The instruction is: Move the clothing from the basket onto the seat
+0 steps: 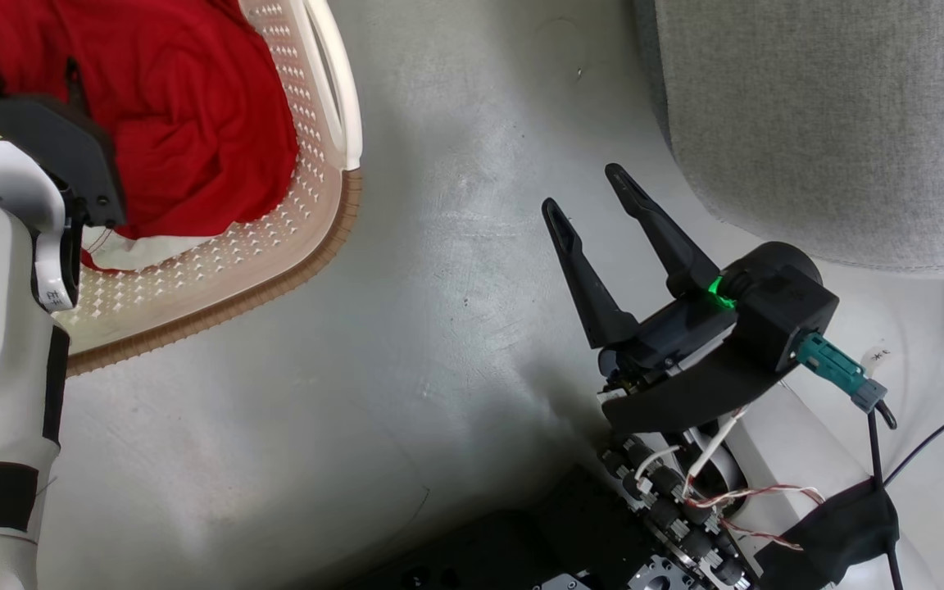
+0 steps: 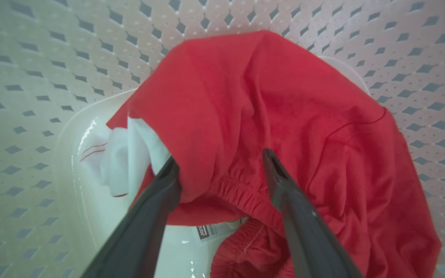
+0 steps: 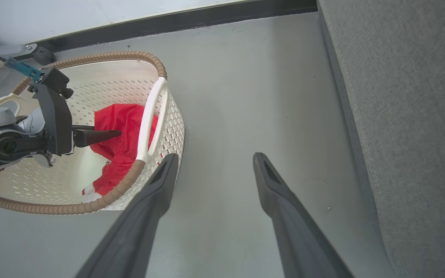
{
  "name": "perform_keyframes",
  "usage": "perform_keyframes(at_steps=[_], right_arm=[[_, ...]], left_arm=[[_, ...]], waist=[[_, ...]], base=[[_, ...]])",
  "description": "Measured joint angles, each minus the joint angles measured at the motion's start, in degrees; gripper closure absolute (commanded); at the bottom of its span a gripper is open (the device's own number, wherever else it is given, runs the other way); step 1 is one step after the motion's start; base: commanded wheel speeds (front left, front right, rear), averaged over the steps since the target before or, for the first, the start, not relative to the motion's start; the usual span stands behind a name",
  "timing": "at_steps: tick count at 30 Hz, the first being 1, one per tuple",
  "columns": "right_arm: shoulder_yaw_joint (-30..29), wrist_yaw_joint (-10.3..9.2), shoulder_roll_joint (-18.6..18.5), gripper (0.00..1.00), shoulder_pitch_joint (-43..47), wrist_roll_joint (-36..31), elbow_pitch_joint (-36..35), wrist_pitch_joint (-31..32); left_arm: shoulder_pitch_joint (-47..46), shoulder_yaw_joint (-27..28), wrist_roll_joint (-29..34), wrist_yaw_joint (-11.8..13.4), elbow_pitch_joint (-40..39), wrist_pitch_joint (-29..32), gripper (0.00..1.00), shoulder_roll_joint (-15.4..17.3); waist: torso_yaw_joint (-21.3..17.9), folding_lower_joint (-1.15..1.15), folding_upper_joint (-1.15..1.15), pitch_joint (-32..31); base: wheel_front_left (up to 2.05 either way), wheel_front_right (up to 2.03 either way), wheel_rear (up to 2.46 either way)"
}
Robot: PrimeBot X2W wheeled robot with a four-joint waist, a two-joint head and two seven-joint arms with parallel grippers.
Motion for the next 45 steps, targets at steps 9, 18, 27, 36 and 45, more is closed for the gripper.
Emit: perform_keyframes(at_steps=[9,18,27,36,45], right_arm=[[-1.7,0.01,0.0,0.00,-0.2,0.1,0.8,0.0],[-4.5,0.02,0.1,0.00,-0.2,-1.4,2.8,0.0],[-7.9,0.04,-2.5,0.00,-0.2,-2.7,4.7,0.0],[-9.3,0.11,-4.5,0.00,0.2,-4.4,5.9,0.0],[-10.7,0.29,-6.3,0.00,3.3,-5.0,7.0,0.0]], left_arm=[[-0.6,-1.4,0.9,0.0,2.3,-3.1,1.00,-1.7],[-0.6,-2.0,0.7,-0.6,4.6,-8.2,1.00,-5.4],[3.8,-2.7,-1.2,-2.6,6.2,-16.0,1.00,-11.7],[7.6,-2.1,-3.9,-4.8,5.9,-23.9,1.00,-14.8],[11.7,-2.8,-5.1,-7.2,4.9,-26.7,1.00,-15.5]], waist=[[-0.6,0.00,-0.01,-0.5],[0.7,0.00,-0.01,-3.0],[4.4,-0.01,-0.01,-8.7],[9.2,-0.01,-0.01,-15.1],[14.4,-0.01,-0.01,-22.2]], base=[[0.00,0.00,0.00],[0.00,0.00,0.00],[0.00,0.00,0.00],[0.00,0.00,0.00],[0.00,0.00,0.00]])
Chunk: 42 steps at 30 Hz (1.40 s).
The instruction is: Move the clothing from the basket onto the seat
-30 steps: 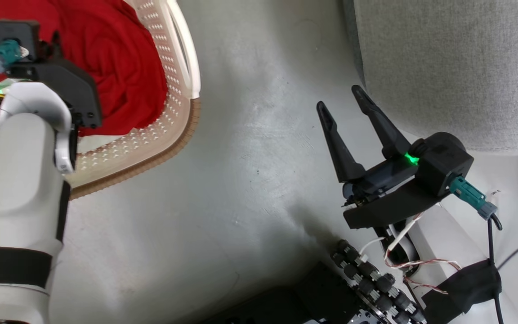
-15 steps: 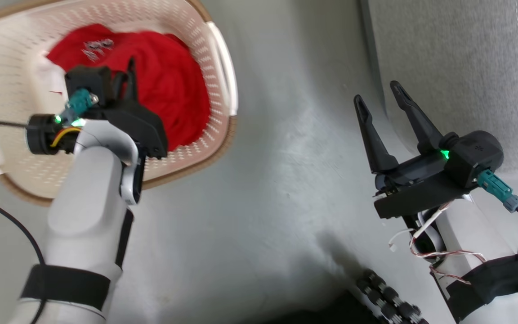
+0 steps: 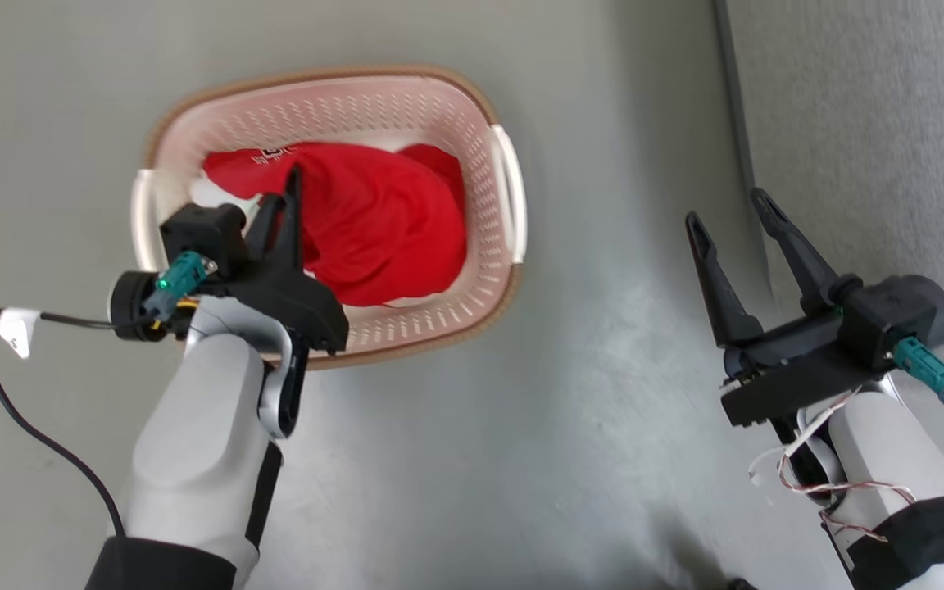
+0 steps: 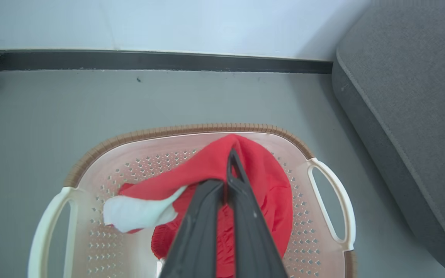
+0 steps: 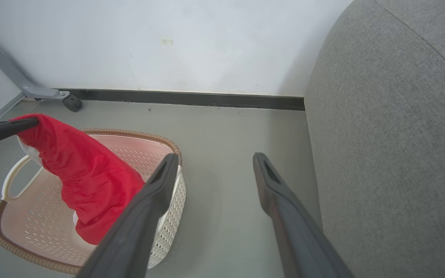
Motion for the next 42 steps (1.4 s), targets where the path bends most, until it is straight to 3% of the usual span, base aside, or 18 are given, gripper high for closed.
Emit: perform_keyframes(at_steps=[17,31,42], right_arm=[[1.0,0.08,0.1,0.00,6.4,-0.4,2.0,0.0],[3.1,0.24,0.8,0.00,10.5,-0.3,3.5,0.0],[8.6,0.25,0.9,0.00,14.2,1.9,3.0,0.0]], left_arm=[[10.0,-1.4,-1.2,-2.0,-5.1,-0.5,1.00,-0.4],[17.3,-2.1,-1.3,-2.5,-12.4,-0.5,1.00,-0.4],[24.4,-3.7,-1.2,-3.0,-19.3,-0.5,1.00,-0.1]], waist=[[7.0,-0.01,0.00,-14.9],[8.5,-0.01,0.00,-26.3],[9.2,0.00,0.00,-35.5]], base=[[0.00,0.00,0.00],[0.00,0.00,0.00],[0.00,0.00,0.00]])
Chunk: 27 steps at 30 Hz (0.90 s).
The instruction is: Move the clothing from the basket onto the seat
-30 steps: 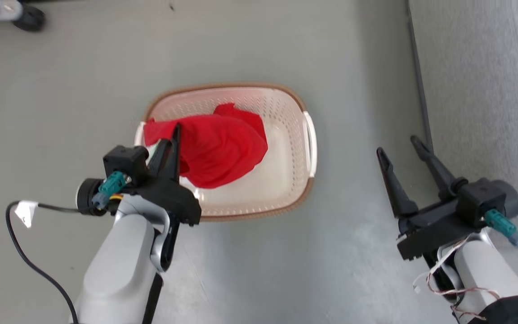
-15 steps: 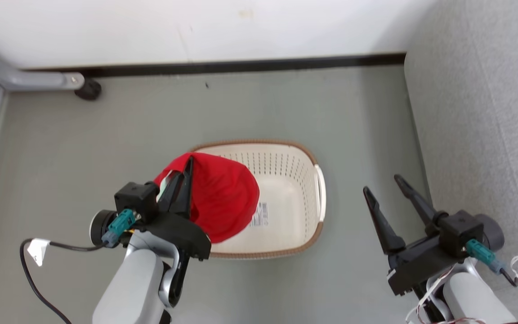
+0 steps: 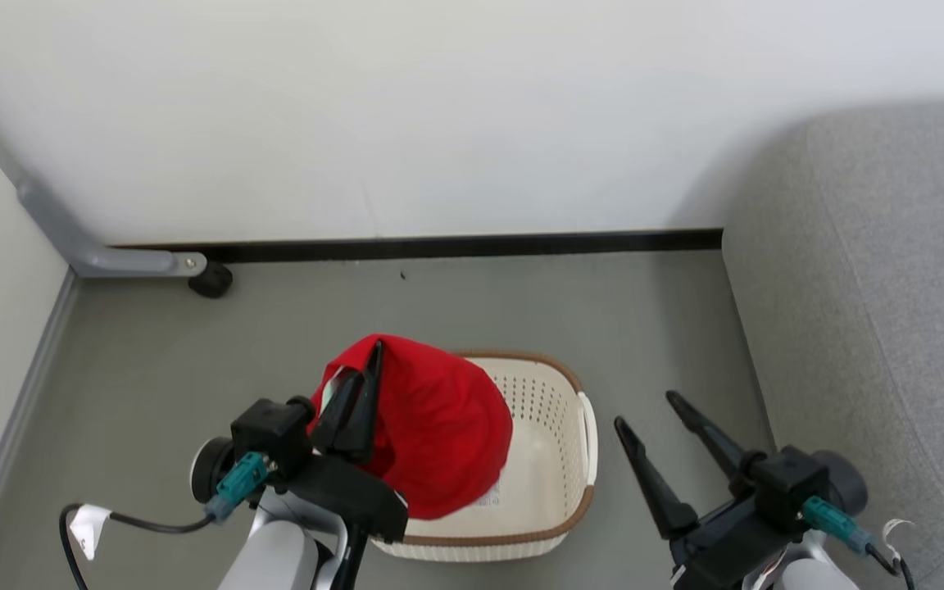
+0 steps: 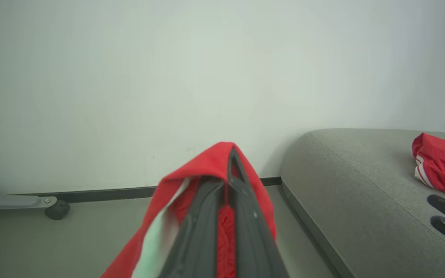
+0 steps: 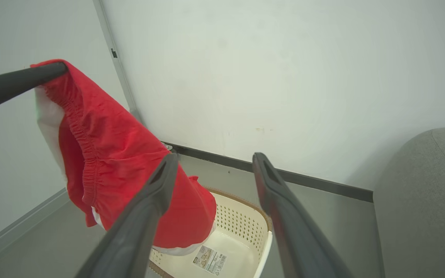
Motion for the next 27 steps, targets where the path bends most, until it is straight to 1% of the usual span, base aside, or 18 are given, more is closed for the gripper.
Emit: perform_keyframes(at_steps=[8,13,15,20,24,27], right_arm=[[5.2,0.00,-0.3,0.00,0.2,1.3,-2.3,0.0],[8.0,0.00,-2.0,0.00,-1.4,2.4,-3.2,0.0],[9.8,0.00,-2.8,0.00,-2.9,2.4,-3.3,0.0],[14.6,0.00,-2.9,0.00,-8.5,3.2,-3.4,0.0],[18.3,0.00,-2.8,0.00,-10.9,4.8,-3.6,0.0],[19.9,0.00,-2.8,0.00,-12.3,5.5,-3.1,0.0]], left_arm=[[4.7,-0.5,0.1,0.0,-6.6,0.0,1.00,1.1],[5.7,-1.8,0.2,0.0,-10.5,0.0,1.00,1.1],[5.8,-2.1,0.2,-0.5,-12.0,0.1,1.00,1.2],[6.3,-3.0,0.6,-0.5,-14.7,1.2,1.00,1.7],[6.4,-3.5,0.7,-0.9,-16.2,2.1,1.00,1.8],[6.4,-3.7,0.7,-0.9,-17.3,2.7,1.00,1.9]], waist=[[0.7,0.00,0.00,-4.2],[1.4,0.01,0.01,-4.7],[1.7,0.01,0.01,-4.6],[2.2,0.02,0.01,-4.3],[2.7,0.01,0.01,-4.0],[2.9,0.02,0.01,-3.8]], base=[[0.00,0.00,0.00],[0.00,0.00,0.00],[0.00,0.00,0.00],[0.00,0.00,0.00],[0.00,0.00,0.00],[0.00,0.00,0.00]])
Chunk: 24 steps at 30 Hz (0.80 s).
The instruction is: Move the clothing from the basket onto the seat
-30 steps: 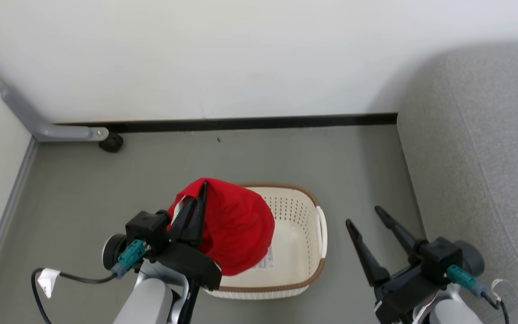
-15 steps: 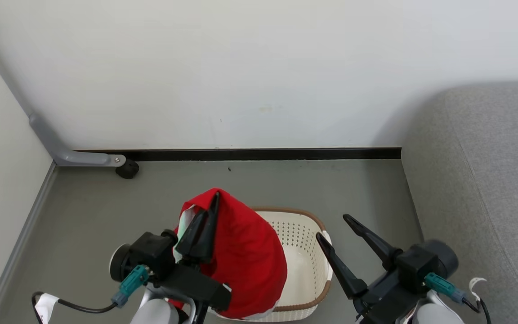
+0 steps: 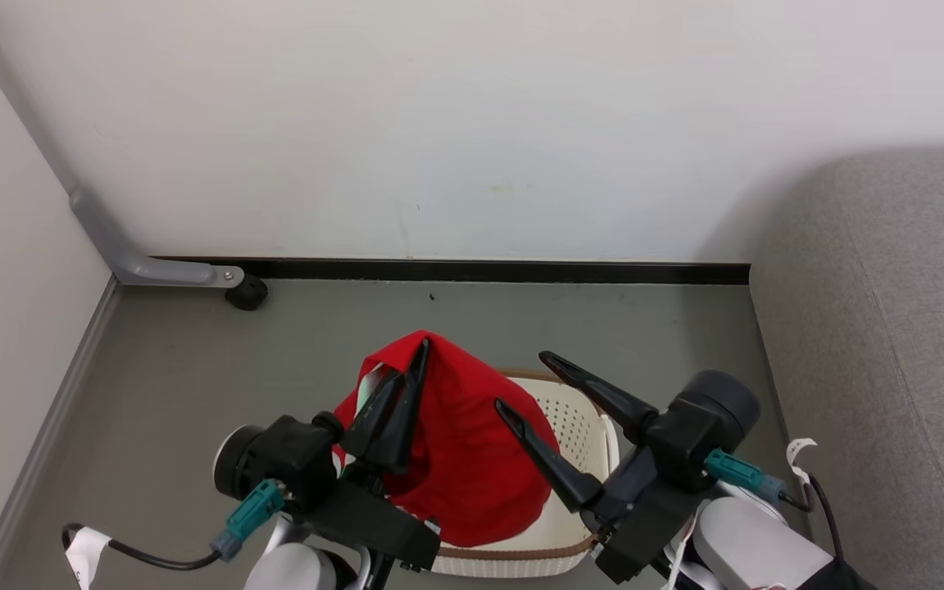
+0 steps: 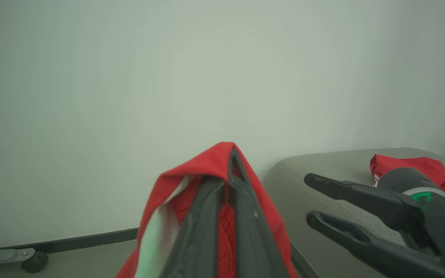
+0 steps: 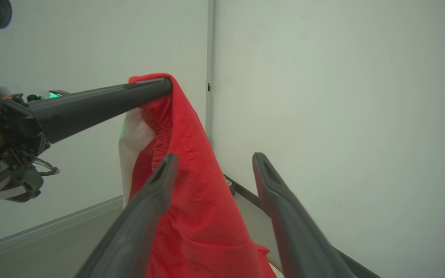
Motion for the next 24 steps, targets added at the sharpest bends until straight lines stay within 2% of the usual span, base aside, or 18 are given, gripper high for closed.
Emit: perform_keyframes(at_steps=[8,16,17,18,19,23,24], right_arm=[[4.1,0.01,-0.1,0.00,-4.1,2.8,4.2,0.0],[7.4,0.01,1.8,0.00,-6.8,5.8,8.4,0.0],[7.6,0.01,2.1,0.24,-7.0,6.4,8.8,0.0],[7.7,0.01,2.2,0.66,-7.2,6.7,9.1,0.0],[7.9,0.01,2.3,1.00,-7.2,7.1,9.3,0.0],[8.7,0.01,2.0,1.00,-7.3,8.6,9.5,0.0],[8.7,0.01,1.8,1.00,-7.3,9.1,9.4,0.0]], left_arm=[[0.0,-3.2,0.5,-0.3,-4.7,2.0,1.00,-0.1],[-0.1,-6.0,0.4,-0.6,-7.9,3.4,1.00,-0.3],[-0.1,-6.1,0.4,-0.6,-8.1,3.5,1.00,-0.3],[-0.1,-6.1,0.4,-0.6,-8.2,3.7,1.00,-0.3],[-0.1,-6.1,0.3,-0.6,-8.3,3.9,1.00,-0.3],[-0.1,-5.3,0.2,-0.6,-8.3,4.4,0.98,-0.1],[-0.1,-5.1,0.2,-0.6,-8.3,4.4,0.75,0.2]], waist=[[0.8,0.00,0.00,0.9],[1.6,0.00,0.01,2.1],[1.7,0.00,0.00,2.2],[1.7,0.00,0.00,2.3],[1.8,0.00,0.00,2.4],[1.8,0.00,0.00,2.6],[1.8,0.00,0.00,2.7]], base=[[0.00,0.00,0.00],[0.00,0.00,0.00],[0.00,0.00,0.00],[0.00,0.00,0.00],[0.00,0.00,0.00],[0.00,0.00,0.00],[0.00,0.00,0.00]])
